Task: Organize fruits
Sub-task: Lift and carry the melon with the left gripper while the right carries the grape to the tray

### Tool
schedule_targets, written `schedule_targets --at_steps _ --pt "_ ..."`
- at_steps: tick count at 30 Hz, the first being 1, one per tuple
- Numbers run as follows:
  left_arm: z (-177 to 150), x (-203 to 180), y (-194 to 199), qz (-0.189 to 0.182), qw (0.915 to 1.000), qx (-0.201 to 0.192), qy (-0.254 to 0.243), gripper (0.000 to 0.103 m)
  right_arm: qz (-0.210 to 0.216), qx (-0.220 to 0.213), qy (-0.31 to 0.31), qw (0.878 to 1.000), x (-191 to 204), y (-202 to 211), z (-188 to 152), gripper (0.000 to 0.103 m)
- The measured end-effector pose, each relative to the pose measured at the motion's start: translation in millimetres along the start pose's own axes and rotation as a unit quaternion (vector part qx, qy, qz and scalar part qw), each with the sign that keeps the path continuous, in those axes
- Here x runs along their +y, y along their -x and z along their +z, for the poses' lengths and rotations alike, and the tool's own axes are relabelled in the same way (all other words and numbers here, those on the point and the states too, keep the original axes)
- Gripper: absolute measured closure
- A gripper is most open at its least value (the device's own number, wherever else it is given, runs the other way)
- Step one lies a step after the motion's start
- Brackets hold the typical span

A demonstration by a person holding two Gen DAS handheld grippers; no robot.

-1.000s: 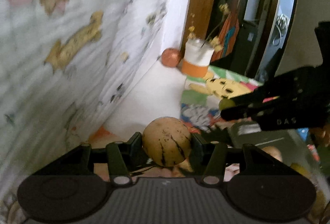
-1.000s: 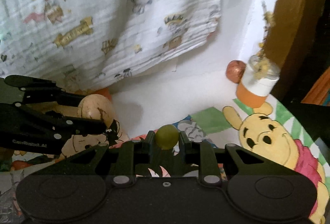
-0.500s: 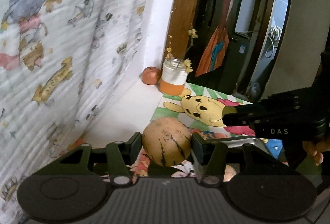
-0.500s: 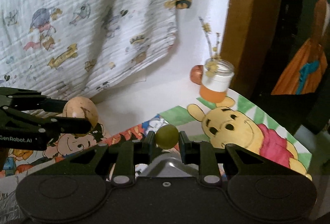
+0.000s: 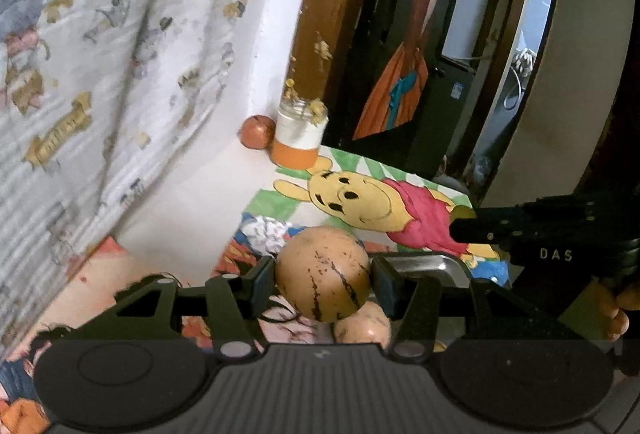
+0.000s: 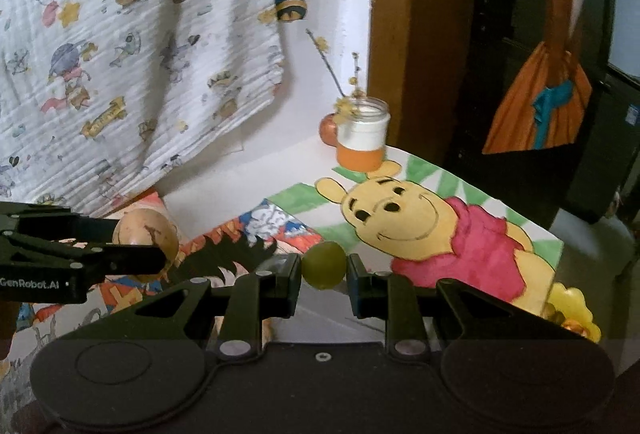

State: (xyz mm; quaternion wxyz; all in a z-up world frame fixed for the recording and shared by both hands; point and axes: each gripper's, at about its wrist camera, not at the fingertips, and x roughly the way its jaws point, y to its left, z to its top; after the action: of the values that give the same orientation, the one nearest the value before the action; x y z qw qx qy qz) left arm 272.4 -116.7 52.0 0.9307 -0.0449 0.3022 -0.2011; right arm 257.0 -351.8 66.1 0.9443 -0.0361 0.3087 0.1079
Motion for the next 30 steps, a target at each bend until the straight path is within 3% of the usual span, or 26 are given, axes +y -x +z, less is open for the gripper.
schedule_targets --at_steps 15,30 --pt "-47.3 -49.3 -8.8 -0.026 0.9988 0.034 0.026 0.046 -0.02 -0.004 -0.026 0.999 -17.2 25.2 -69.8 0.077" --pt "-78.3 -60.6 -17.4 -0.019 0.9971 0.061 0.042 0.046 -0.021 0.005 -0.035 0.999 -10.3 19.5 -111.5 0.077"
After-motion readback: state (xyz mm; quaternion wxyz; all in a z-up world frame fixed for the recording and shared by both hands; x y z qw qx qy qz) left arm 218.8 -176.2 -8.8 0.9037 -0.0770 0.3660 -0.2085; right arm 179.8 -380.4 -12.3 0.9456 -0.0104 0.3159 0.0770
